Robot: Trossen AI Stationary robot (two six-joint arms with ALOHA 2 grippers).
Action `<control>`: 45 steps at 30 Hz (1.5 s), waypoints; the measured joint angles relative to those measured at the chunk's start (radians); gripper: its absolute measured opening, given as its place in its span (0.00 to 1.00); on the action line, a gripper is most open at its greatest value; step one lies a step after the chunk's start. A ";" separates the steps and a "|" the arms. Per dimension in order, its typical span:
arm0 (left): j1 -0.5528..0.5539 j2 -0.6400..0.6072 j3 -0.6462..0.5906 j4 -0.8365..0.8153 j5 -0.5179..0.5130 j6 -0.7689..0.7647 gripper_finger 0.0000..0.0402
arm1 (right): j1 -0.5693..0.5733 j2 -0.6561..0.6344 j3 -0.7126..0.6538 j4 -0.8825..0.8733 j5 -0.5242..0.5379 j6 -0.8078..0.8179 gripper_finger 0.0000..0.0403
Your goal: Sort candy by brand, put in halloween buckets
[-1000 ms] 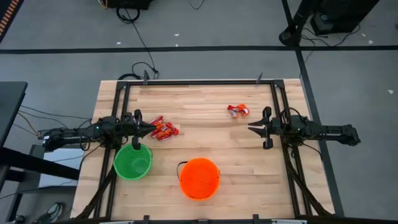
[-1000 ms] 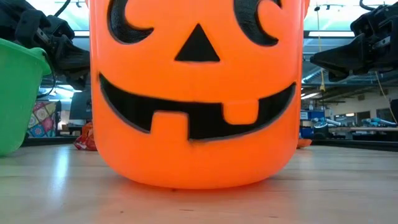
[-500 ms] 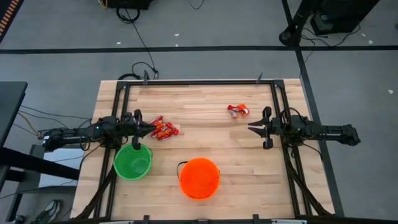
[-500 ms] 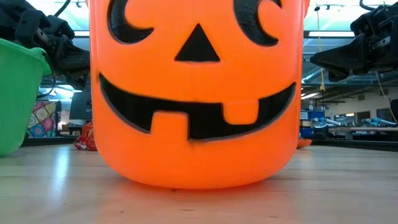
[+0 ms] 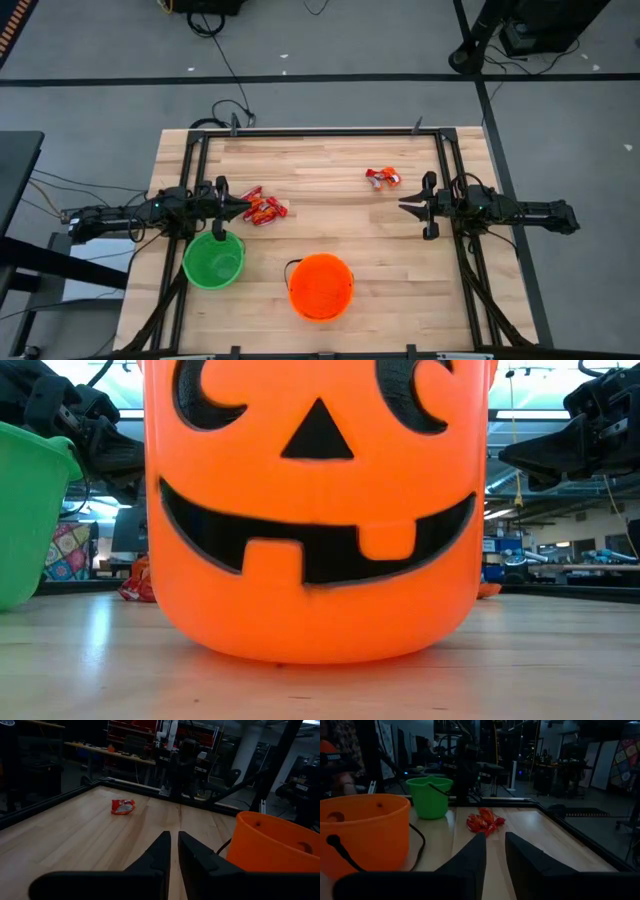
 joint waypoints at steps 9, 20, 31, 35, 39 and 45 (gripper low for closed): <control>0.000 0.000 0.000 0.000 0.000 0.000 0.10 | 0.000 0.000 0.000 0.000 0.000 0.000 0.21; 0.000 0.000 0.000 0.000 0.000 0.000 0.10 | 0.000 0.000 0.000 0.000 0.000 0.000 0.21; 0.000 0.000 0.000 0.000 0.000 0.000 0.10 | 0.000 0.000 0.000 0.000 0.000 0.000 0.21; 0.000 0.000 0.000 0.001 0.000 0.000 0.10 | 0.000 0.000 0.000 0.000 0.000 0.000 0.21; 0.000 0.000 0.000 0.004 0.000 0.000 0.10 | 0.000 0.000 0.000 0.000 0.000 0.000 0.21; 0.000 0.000 0.000 0.056 -0.012 0.001 0.10 | 0.000 0.000 0.000 0.000 0.000 0.000 0.21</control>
